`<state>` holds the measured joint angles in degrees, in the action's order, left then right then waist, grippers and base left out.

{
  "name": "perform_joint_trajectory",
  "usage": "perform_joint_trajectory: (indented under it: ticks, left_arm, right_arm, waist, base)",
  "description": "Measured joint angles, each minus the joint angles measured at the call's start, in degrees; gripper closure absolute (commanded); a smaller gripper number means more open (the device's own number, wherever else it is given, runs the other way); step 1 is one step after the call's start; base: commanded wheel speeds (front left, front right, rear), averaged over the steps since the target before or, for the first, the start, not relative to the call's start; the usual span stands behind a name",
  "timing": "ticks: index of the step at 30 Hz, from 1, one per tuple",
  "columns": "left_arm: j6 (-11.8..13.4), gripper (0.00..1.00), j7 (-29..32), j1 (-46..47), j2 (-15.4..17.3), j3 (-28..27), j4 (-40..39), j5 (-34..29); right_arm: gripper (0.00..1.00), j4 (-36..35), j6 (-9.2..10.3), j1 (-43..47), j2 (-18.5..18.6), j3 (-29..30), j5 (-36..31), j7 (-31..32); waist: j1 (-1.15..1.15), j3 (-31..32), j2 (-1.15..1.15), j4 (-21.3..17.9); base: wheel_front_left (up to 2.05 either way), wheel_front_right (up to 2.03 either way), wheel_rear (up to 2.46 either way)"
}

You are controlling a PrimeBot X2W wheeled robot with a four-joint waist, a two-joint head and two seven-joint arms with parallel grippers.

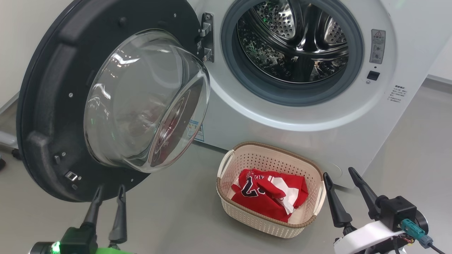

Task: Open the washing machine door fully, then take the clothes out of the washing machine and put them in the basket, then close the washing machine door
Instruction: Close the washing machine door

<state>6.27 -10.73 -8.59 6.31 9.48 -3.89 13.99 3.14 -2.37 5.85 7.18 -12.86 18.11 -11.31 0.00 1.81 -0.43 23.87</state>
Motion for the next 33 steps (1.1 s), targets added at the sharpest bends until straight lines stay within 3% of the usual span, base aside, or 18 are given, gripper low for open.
perform_joint_trajectory:
  ticks: [11, 13, 18, 26, 33]
  left_arm:
    - [0.0, 1.0, 0.1, -0.2, -0.4, -0.1, -0.9, 1.8]
    - [-1.2, 1.0, 0.1, -0.2, -1.0, 0.1, -1.8, 4.5]
    - [-5.4, 1.0, 0.0, -0.2, -3.3, -0.1, -4.7, 17.2]
    - [-11.7, 1.0, 0.0, -0.8, -3.4, -2.7, -9.5, 36.6]
    - [-13.0, 1.0, -0.9, -0.9, -3.6, -7.3, -16.2, 57.5]
  right_arm:
    - [0.0, 0.0, 0.01, 0.0, 0.0, 0.1, 0.0, 0.0]
    - [0.0, 0.0, 0.07, 0.0, 0.0, 0.1, 0.0, 0.0]
    - [0.0, 0.0, 0.08, 0.0, 0.1, 0.1, 0.0, 0.0]
    - [0.0, -0.1, 0.2, 0.0, 0.1, 0.2, 0.0, 0.2]
    - [0.0, -0.7, 0.52, 0.0, 0.4, 0.5, 0.0, 0.7]
  waist:
    - [0.0, 0.0, 0.0, 0.2]
    - [0.0, -0.1, 0.0, 0.3]
    - [0.0, -0.1, 0.0, 0.5]
    - [0.0, -0.3, 0.0, 0.9]
    - [0.0, -1.0, 0.0, 1.0]
  base:
    - [0.0, 0.0, 0.0]
    - [0.0, 0.0, 0.0]
    - [0.0, 0.0, 0.0]
    - [0.0, 0.0, 0.0]
    - [0.0, 0.0, 0.0]
